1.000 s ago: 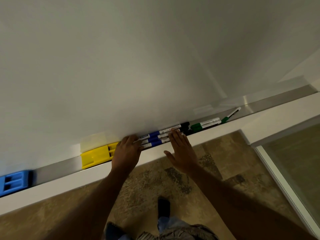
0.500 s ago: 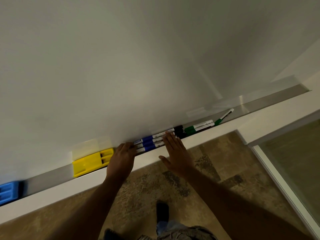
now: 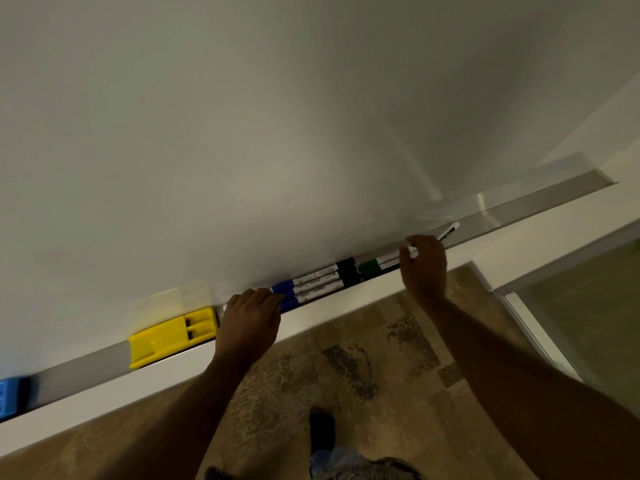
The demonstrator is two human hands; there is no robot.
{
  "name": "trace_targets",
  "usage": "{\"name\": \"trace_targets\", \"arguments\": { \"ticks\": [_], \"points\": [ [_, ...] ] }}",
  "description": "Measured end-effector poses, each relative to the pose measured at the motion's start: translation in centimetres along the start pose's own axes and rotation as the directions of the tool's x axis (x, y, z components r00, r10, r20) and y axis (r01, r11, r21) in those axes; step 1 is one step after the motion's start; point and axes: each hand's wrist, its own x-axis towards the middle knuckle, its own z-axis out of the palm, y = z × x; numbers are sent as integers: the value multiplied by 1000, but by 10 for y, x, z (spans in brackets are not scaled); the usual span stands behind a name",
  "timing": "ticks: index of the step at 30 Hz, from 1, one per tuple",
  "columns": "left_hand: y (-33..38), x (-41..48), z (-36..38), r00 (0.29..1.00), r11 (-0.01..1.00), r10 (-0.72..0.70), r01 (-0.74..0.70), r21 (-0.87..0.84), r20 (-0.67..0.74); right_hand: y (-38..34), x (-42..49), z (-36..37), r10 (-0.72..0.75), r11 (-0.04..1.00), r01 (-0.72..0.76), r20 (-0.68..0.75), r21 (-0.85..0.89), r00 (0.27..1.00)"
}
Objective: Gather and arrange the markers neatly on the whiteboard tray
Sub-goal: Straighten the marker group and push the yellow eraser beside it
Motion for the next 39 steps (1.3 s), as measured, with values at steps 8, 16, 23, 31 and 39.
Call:
{"name": "trace_targets", "arguments": {
  "ticks": [8,16,23,31,39],
  "points": [
    [35,45,0,995,995,95,-94,-31,14,42,66,-37,83,984,-62,124,-166,989],
    [58,77,12,992,991,120,-117,-68,42,61,84,-49,-124,862,295,392,-413,912],
    [67,84,17,989,989,136,-131,-70,61,67,101,-55,-149,796,400,493,-455,857],
    [68,82,18,990,991,124,-120,-62,61,40,68,-43,-526,771,601,323,-208,787],
    [56,73,21,992,992,121,-120,-30,31,5,34,-8,-644,703,700,307,-126,701]
  ]
}}
